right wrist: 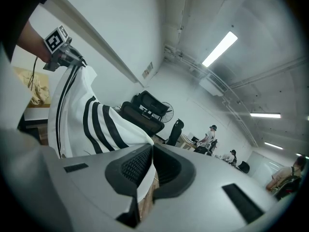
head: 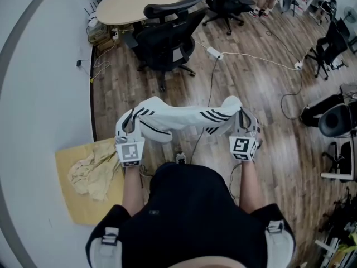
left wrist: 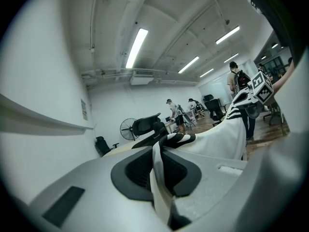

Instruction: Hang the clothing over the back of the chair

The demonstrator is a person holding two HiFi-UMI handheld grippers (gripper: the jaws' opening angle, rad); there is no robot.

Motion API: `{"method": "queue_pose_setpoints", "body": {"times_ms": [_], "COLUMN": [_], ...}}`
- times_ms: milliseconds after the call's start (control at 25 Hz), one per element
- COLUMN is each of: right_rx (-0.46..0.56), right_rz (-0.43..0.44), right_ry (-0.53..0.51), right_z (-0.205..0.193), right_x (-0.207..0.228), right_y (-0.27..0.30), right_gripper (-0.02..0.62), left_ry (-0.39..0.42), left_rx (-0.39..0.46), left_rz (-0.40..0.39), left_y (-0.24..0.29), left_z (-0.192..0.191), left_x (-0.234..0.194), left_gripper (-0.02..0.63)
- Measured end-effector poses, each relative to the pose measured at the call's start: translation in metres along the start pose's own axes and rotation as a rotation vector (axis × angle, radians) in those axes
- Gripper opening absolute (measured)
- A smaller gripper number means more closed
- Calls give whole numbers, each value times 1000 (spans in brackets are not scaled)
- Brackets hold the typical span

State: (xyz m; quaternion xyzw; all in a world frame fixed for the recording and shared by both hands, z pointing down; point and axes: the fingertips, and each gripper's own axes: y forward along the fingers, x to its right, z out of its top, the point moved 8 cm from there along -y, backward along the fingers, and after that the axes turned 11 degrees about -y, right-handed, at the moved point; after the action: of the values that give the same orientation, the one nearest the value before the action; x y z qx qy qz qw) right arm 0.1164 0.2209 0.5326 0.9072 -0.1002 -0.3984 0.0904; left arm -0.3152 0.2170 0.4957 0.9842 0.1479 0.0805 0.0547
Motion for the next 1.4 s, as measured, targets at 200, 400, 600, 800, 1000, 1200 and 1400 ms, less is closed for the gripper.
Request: {"method": "queue_pose_setpoints", "body": {"times_ms": [200, 400, 600, 800, 1000, 1200, 1400], "right_rx": [-17, -36, -74, -61, -97, -73, -45], "right_rz": [-38, -67, -82, -81, -71, -47, -29], "right_ry": [8, 14, 35, 21, 36, 4, 3], "right_z": [3, 7, 14, 22, 19, 15, 6], "right_x": [-1, 1, -2, 0, -1, 8, 23], "right_y": [15, 21, 26, 34, 40, 56, 77], "right_gripper": [3, 3, 3, 3, 3, 3, 3], "left_ry": [17, 18, 25, 32, 34, 22, 18], "left_rx": [-17, 18, 16, -8, 0, -13, -1], "left_rz": [-37, -76, -108, -124, -124, -101, -68], "left_y": [25, 46, 56, 65, 71, 81, 94], "left_z": [-1, 4, 4, 5, 4, 5, 12], "left_x": [-13, -21, -33, -40, -43, -39, -29], "left_gripper": [11, 11, 11, 11, 11, 11, 11]}}
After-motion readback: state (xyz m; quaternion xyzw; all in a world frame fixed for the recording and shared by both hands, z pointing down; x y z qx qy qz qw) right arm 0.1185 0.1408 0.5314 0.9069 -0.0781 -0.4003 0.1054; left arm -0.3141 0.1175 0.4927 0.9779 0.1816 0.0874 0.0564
